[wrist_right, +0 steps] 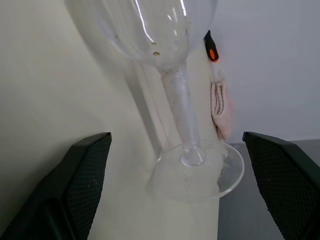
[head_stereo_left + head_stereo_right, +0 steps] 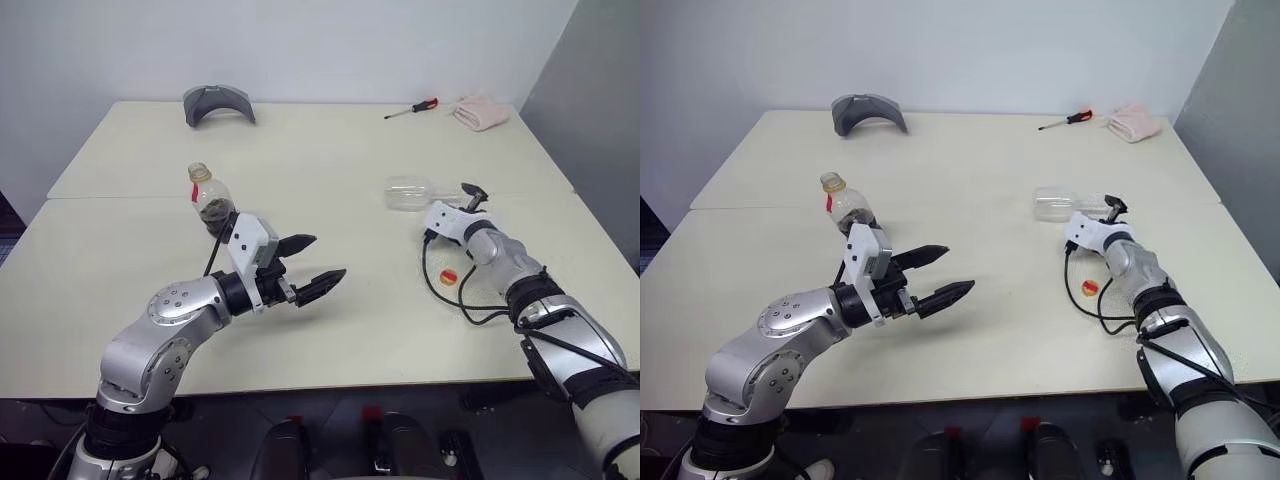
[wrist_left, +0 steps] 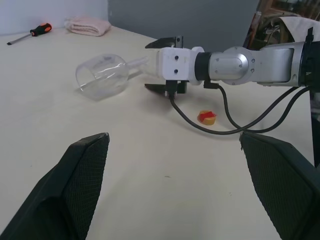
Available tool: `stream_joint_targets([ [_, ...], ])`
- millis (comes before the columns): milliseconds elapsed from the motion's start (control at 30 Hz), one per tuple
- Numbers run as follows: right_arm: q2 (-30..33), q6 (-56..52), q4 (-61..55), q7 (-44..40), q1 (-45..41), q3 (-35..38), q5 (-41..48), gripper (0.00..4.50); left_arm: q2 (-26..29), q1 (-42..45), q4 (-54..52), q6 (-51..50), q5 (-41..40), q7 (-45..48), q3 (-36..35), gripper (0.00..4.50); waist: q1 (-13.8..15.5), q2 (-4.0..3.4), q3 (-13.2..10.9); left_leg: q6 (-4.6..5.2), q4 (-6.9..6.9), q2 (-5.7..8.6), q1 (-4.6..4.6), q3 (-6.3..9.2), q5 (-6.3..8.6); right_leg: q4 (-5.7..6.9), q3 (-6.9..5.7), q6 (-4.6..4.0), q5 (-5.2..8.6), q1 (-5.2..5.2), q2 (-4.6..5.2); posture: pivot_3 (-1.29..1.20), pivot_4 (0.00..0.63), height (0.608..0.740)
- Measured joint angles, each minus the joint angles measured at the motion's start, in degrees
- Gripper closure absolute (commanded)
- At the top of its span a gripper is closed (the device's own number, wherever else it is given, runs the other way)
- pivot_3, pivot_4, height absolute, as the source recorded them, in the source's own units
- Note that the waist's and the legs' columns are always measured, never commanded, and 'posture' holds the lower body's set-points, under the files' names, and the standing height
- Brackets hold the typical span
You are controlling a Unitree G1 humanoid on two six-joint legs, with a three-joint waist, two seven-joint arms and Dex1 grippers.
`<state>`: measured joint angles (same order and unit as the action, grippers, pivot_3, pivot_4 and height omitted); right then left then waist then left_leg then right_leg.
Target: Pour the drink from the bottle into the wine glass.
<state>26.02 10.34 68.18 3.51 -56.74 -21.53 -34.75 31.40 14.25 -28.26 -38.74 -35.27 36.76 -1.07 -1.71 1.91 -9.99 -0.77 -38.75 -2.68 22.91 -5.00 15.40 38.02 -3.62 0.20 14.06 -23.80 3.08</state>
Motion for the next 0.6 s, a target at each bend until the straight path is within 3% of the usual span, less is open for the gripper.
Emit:
stream_joint_targets([
  [300,0.31,2.75,-0.98,-1.46,-0.34,1.46,2.72,0.0,-0.02,-0.24,-0.09,-0.84,-0.27,-1.15,-0.72,0.02,0.0,-0.02,-0.01,0.0,0.0,-0.03,-0.02,0.03,0.0,0.04,-0.01,0.0,0.0,0.0,0.0,0.0,0.15,0.74],
  [600,5.38,-2.55,-30.49,-10.97,15.32,6.1,6.87,0.0,-0.27,-0.88,-0.47,-1.08,-0.75,-2.35,-0.95,0.02,0.19,-0.04,-0.02,-0.01,0.0,-0.02,0.0,0.04,0.0,0.02,-0.03,0.25,0.15,0.01,0.06,0.0,0.15,0.74],
])
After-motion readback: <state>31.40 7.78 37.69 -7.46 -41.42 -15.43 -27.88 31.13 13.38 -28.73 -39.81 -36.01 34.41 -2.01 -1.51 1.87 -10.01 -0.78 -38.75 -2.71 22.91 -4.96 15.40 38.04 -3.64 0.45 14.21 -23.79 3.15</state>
